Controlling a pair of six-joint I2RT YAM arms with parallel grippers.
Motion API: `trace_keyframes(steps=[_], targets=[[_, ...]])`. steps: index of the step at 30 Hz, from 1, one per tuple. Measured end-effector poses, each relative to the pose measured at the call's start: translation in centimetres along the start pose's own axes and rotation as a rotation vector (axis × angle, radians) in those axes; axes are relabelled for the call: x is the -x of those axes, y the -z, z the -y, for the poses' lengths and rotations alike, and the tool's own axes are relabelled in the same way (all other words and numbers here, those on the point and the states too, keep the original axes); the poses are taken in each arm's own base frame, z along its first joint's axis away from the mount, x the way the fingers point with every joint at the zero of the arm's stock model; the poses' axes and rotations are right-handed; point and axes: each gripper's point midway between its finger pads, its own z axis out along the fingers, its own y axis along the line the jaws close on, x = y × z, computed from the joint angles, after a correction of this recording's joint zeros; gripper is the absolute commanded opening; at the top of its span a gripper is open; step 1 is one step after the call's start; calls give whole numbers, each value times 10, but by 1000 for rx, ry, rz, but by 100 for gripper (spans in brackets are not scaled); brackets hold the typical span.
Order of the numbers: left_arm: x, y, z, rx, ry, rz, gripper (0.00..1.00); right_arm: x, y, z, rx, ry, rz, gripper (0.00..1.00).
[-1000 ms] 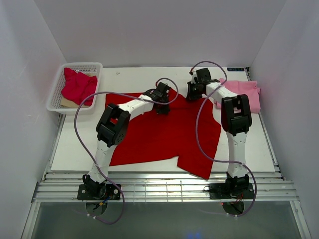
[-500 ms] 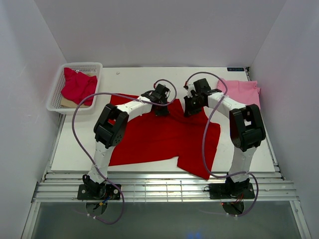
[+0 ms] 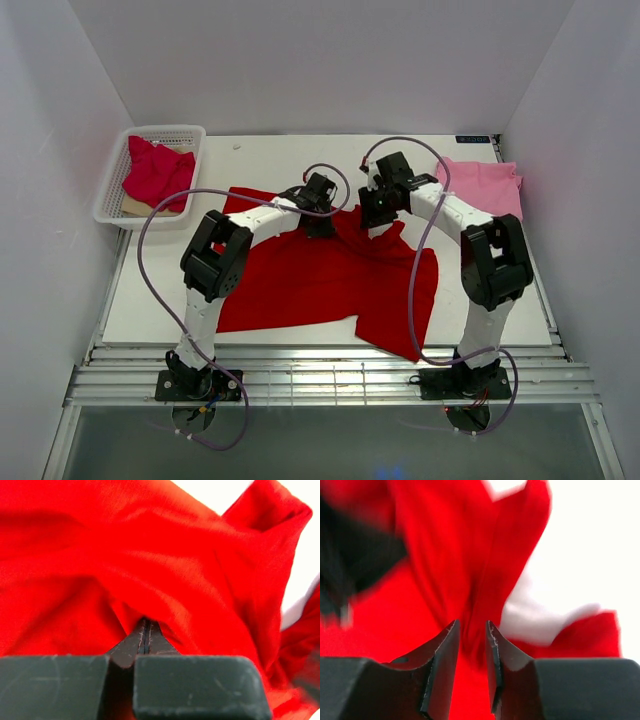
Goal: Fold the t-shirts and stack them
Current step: Flatten out the tshirt
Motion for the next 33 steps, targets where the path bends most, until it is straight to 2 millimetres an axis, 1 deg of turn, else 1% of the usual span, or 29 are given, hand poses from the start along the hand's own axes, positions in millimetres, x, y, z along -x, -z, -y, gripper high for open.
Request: trace_keyframes(steps=[1,4,6,8,11,12,14,17,18,19,20,23,26,27,29,30,31,33], targets=[[-3,3,-2,3,1,-4,0,16,-4,2,-13,-8,26,34],[-8,12,-8,10,5,-5,0,46,-19,10,-41,-25,71,34],[-11,21,-11,12,8,-3,0,55,-32,15,-56,-40,78,34],[-13,31,-15,16,11,3,0,54,-46,22,-71,-58,62,34],[-13,45,-17,13,16,22,0,40,-63,33,-107,-79,16,35],[-12,49,-17,11,19,28,0,36,-67,37,-122,-83,4,35],[-11,55,-17,7,25,39,0,36,-68,40,-142,-89,5,36],[-13,61,-20,8,31,44,0,36,-67,45,-163,-99,7,45],[-14,62,-21,10,32,43,0,36,-67,46,-169,-100,8,59],[-15,63,-22,10,34,43,0,36,-67,47,-174,-101,9,67],[-16,63,-22,11,36,43,0,36,-67,47,-172,-101,10,71],[-18,63,-24,15,40,39,0,37,-66,47,-162,-86,10,72],[-19,62,-25,18,41,37,0,36,-66,46,-155,-80,7,63],[-20,62,-26,20,43,35,0,36,-66,45,-150,-79,6,47],[-21,62,-27,24,44,35,0,34,-67,44,-135,-75,2,28],[-21,63,-27,25,45,36,0,32,-68,43,-127,-78,-2,15],[-20,64,-27,25,46,40,0,31,-68,42,-118,-79,-6,11],[-20,66,-28,25,46,46,0,30,-69,39,-103,-91,-9,8]])
